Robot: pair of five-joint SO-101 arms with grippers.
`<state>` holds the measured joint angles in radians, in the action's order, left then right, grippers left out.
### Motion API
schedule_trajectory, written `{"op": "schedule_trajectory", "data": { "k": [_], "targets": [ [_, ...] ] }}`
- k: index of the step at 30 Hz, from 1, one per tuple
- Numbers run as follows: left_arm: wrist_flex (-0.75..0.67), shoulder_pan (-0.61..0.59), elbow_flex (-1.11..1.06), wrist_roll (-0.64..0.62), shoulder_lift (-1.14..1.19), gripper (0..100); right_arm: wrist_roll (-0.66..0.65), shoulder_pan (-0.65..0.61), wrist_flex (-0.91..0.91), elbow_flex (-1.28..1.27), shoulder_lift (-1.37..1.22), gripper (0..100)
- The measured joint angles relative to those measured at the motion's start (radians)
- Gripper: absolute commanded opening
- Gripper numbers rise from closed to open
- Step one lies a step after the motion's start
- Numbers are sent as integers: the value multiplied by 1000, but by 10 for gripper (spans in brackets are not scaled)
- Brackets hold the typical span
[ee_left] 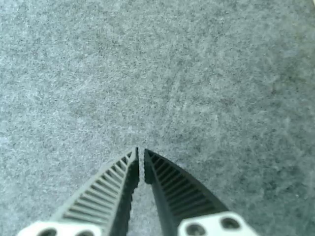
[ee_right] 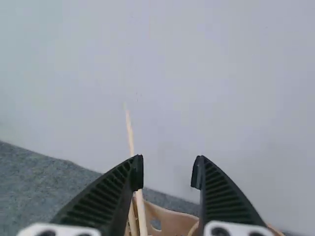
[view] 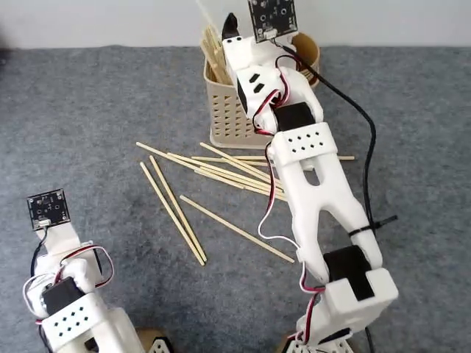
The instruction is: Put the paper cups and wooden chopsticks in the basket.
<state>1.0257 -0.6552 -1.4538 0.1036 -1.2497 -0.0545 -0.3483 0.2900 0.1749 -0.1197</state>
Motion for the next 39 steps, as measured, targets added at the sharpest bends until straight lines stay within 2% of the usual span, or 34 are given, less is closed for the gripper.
{"op": "schedule_trajectory", "data": {
  "k": [11, 26, 32, 39],
  "targets": [
    [0, 0, 0, 0, 0, 14, 3, -64, 396, 0, 167, 166],
    [0, 0, 0, 0, 0, 14, 3, -135, 816, 0, 169, 165],
    [0, 0, 0, 0, 0, 14, -49, -137, 891, 0, 25, 165],
    [0, 0, 0, 0, 0, 14, -178, -135, 922, 0, -201, 166]
  ]
}}
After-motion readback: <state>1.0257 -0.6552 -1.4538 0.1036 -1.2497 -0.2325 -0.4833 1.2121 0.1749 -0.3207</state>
